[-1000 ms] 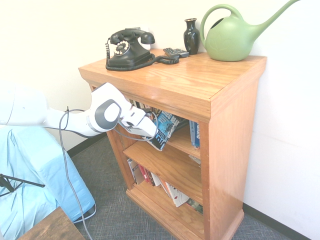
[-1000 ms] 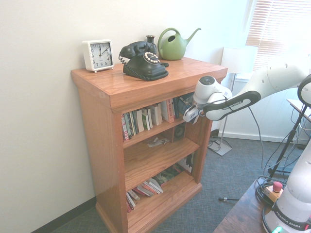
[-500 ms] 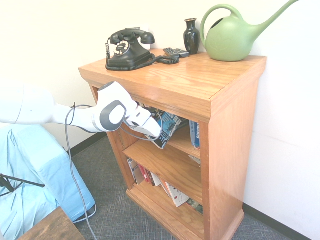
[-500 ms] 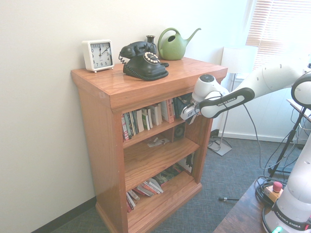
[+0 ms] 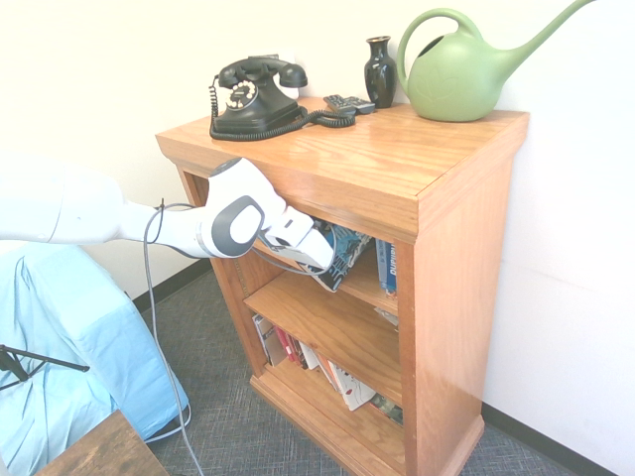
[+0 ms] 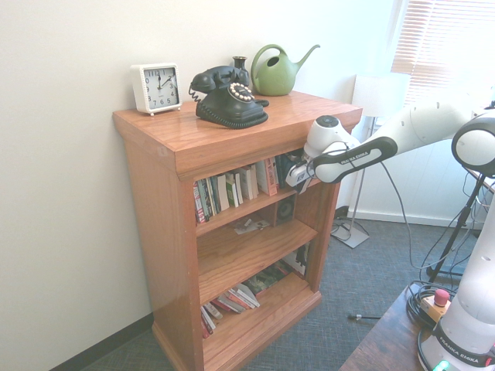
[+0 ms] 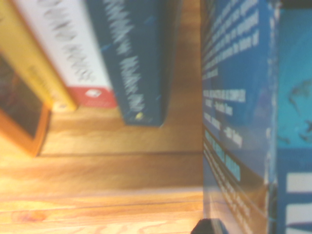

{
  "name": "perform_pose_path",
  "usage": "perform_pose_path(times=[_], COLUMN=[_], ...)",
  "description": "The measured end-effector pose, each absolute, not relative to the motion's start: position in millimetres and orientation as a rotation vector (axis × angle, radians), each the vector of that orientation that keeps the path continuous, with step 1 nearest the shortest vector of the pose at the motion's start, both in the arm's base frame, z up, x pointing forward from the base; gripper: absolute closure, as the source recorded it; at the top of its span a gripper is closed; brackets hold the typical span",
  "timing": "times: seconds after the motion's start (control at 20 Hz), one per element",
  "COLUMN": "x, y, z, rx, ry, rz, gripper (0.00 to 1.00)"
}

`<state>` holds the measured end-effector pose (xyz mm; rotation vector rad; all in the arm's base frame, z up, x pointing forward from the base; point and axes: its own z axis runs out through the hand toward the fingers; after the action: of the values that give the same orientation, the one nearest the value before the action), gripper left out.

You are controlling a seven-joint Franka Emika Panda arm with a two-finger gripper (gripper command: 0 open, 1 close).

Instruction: Shelf the books

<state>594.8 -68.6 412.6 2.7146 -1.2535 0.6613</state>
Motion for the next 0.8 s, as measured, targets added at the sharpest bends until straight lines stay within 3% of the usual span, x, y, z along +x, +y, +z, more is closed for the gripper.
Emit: perform_pose_path(times=[0.25,0.3,0.8], x=[597.2,597.3,598.1], y=[-63.8,-62.7,-56.9], z=[411.9,411.8,411.5], rx=[2.718,2.719,2.723], ry=[-1.234,-1.23,-1.208], rz=[0.661,0.662,0.661], gripper=[1.0,0.0,0.0])
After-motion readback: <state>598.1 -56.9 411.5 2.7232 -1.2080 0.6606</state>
